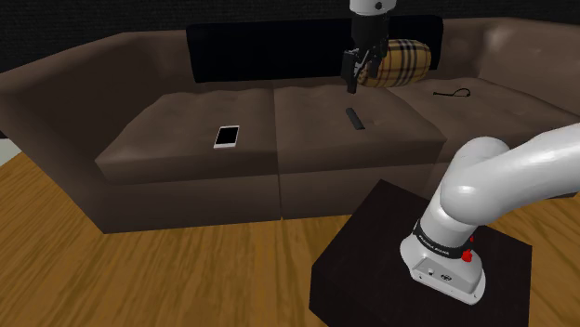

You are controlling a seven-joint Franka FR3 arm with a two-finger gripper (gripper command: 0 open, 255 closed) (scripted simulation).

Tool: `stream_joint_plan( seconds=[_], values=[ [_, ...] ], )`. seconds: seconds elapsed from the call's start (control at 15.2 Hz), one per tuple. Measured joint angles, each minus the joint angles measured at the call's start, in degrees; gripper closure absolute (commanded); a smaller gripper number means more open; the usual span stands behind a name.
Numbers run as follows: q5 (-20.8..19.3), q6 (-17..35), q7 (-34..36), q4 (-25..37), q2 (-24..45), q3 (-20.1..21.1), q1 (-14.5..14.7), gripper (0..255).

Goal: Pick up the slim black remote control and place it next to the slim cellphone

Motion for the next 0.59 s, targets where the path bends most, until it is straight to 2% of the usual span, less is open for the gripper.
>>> stream_joint_plan(
  seconds=[0.2, 0.59],
  values=[
    [-0.24, 1.15, 0.00, 0.00, 1.41, -1.01, -0.69, 0],
    [-1.21, 7.53, -0.48, 1.24, 10.27, -6.18, -3.91, 0]
  ],
)
